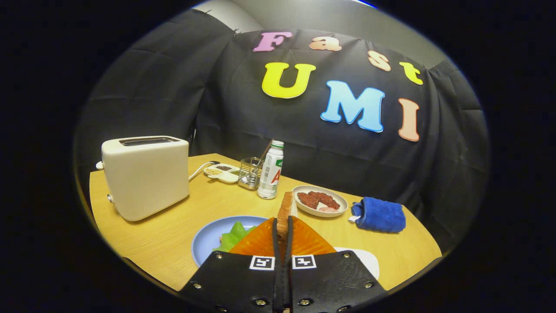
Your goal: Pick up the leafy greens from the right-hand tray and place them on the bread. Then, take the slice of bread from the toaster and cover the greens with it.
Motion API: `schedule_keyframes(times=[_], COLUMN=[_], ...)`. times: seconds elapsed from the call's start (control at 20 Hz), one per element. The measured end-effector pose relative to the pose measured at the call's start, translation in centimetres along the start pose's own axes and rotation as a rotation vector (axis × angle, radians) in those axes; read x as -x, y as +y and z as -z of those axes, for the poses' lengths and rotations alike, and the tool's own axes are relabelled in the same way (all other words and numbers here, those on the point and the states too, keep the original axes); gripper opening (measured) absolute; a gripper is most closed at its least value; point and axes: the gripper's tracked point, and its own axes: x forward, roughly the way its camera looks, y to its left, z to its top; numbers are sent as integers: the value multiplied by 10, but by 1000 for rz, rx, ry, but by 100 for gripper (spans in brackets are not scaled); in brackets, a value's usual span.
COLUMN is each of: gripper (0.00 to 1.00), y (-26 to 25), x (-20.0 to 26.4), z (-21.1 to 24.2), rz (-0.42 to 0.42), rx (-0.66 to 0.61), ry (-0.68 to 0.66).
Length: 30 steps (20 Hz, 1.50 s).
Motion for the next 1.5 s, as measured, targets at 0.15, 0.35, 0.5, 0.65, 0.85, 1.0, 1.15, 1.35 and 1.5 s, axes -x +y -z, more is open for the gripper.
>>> schedule_keyframes(times=[0.15, 0.35, 0.5, 0.65, 0.85, 1.0, 1.15, 1.35, 1.5], gripper=[0, 0, 0, 0, 1, 1, 1, 1, 1], y=[15, 29, 36, 47, 53, 56, 57, 56, 56], x=[-2, -5, -6, -7, -7, -7, -7, -6, -5], z=[8, 22, 29, 44, 52, 59, 63, 61, 59], rz=[-46, -107, -136, -176, -192, -198, -200, -199, -180], rx=[-36, -111, -141, -149, -164, -164, -190, -198, -175], ry=[30, 90, 126, 181, 204, 216, 217, 205, 193])
